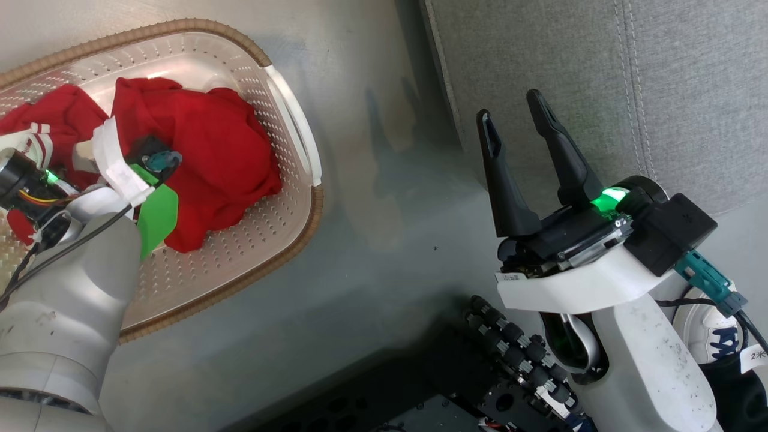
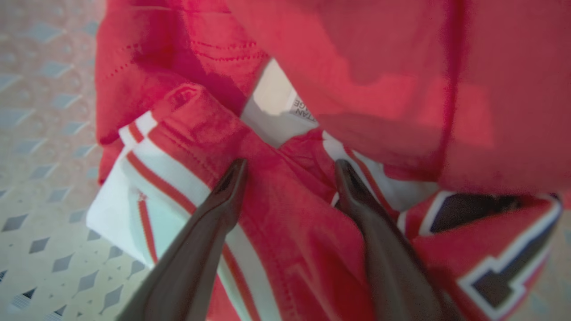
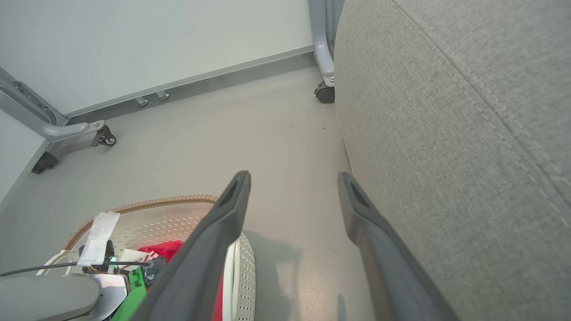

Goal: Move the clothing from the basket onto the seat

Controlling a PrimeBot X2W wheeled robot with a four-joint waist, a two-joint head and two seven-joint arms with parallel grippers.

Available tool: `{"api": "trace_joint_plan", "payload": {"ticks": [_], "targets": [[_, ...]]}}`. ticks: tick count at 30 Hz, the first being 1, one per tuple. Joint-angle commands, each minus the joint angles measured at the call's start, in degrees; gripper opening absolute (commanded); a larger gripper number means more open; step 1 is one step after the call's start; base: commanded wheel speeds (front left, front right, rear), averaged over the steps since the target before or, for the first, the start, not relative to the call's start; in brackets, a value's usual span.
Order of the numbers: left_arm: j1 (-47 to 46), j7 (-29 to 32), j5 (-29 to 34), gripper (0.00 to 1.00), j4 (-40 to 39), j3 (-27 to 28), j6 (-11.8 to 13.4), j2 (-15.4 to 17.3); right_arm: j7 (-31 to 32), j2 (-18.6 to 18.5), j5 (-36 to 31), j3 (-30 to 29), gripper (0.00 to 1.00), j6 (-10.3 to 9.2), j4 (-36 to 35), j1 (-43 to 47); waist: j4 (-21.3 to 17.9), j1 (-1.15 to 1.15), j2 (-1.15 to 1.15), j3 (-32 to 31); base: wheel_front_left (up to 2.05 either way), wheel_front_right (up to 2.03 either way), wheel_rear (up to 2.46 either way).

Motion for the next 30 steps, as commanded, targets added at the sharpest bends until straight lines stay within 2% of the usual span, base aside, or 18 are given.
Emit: {"api": "trace_joint_plan", "payload": {"ticks": [1, 5, 12, 13, 14, 25, 30], "targets": [[-1.35, 0.82, 0.56, 1.00, 0.03, -0.36, 0.10, 0.53, -0.20, 0.02, 0.31, 0.30, 1.00, 0.00, -0.30, -0.83, 0.18, 0.00, 0.00, 0.48, 0.00, 0.00, 0.00], [-2.12, 4.44, -0.22, 1.00, 0.07, -0.35, 0.14, 0.44, -0.20, 0.02, 0.24, 0.57, 1.00, 0.00, -0.65, -0.81, 0.47, 0.00, 0.00, 1.06, 0.00, 0.00, 0.00], [-3.04, 7.03, -1.55, 1.00, 0.09, -0.35, -0.63, 0.87, -0.20, 0.02, -0.02, 0.29, 1.00, 0.00, -0.99, -0.67, 0.86, 0.00, 0.00, 1.93, 0.00, 0.00, 0.00], [-2.93, 7.40, -1.79, 0.79, 0.08, -0.25, -0.86, 0.90, -0.20, 0.02, -0.10, 0.27, 1.00, 0.00, -0.96, -0.64, 0.89, 0.00, 0.00, 1.99, 0.00, 0.00, 0.00], [-2.64, 7.85, -2.30, 0.00, 0.08, -0.09, -1.11, 0.90, -0.20, 0.01, -0.17, 0.23, 1.00, 0.00, -0.92, -0.63, 0.92, 0.00, 0.00, 2.04, 0.00, 0.00, 0.00], [-1.38, 6.55, -4.71, 0.00, 0.03, 0.31, -0.14, -0.05, -0.20, 0.02, -0.79, 0.35, 1.00, 0.00, -0.16, -2.07, 0.75, 0.00, 0.00, 0.46, 0.00, 0.00, 0.00], [-0.60, 5.68, -6.39, 0.00, 0.01, 0.67, 0.35, -2.23, -0.20, 0.02, -1.51, -1.09, 1.00, 0.00, 1.45, -1.54, 1.93, 0.00, 0.00, -3.01, 0.00, 0.00, 0.00]]}}
